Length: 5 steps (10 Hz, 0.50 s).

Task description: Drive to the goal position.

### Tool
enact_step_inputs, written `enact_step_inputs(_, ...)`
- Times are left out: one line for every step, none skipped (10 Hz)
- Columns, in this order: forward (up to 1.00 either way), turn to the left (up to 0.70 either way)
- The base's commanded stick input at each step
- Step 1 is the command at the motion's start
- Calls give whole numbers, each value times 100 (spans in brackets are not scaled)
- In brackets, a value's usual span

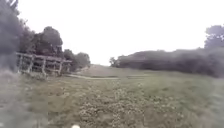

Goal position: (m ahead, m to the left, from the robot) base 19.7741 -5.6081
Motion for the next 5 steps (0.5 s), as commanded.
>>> enact_step_inputs(50, 0)
enact_step_inputs(50, 0)
enact_step_inputs(50, 0)
enact_step_inputs(50, 0)
enact_step_inputs(50, 0)
